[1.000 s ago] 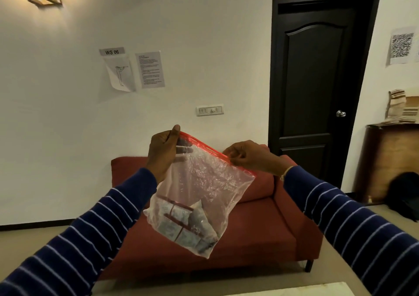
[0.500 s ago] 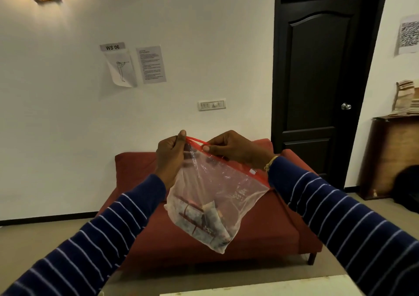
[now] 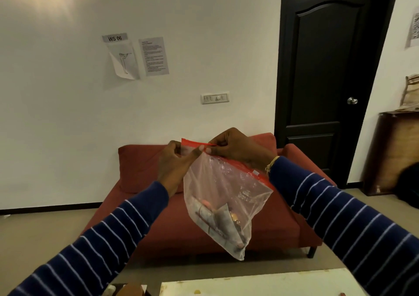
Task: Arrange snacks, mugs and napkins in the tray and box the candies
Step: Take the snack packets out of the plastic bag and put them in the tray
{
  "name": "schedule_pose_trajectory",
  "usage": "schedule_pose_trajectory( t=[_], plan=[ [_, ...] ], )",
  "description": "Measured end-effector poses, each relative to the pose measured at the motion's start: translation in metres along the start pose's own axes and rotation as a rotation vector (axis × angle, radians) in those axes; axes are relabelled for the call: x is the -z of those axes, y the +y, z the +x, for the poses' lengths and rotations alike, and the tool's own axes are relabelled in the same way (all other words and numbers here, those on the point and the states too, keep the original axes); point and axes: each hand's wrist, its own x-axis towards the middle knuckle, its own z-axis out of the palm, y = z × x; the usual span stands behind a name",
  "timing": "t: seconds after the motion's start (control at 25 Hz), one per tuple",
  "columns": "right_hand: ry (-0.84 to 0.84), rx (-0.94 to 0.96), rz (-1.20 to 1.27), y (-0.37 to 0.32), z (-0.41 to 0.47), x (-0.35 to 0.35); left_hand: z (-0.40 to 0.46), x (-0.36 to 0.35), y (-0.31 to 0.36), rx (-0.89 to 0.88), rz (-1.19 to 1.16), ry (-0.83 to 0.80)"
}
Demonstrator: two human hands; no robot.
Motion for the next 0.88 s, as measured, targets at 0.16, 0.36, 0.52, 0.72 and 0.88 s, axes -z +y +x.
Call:
schedule_pose_trajectory(
  t=[0.16, 0.36, 0.52, 0.72, 0.88],
  plan=[
    [-0.054, -0.186, 0.323, 0.0, -0.007, -0.003, -0.007, -0.005, 0.005, 0.147, -0.244, -0.143],
    [-0.095, -0.3, 0.6, 0.007, -0.015, -0.007, -0.011, -0.004, 0.014, 0.271, -0.348, -0.298],
    [0.068, -0.203, 0.192, 0.007, -0.022, 0.001, -0.008, 0.013, 0.011, 0.145, -0.183, -0.384],
    [0.189, 0.058, -0.157, -0.004, -0.021, -0.008, -0.014, 0.011, 0.018, 0.074, -0.025, -0.231],
    [0.181, 0.082, -0.145, -0.008, -0.02, -0.008, -0.014, 0.005, 0.019, 0.151, 0.013, -0.205]
  ],
)
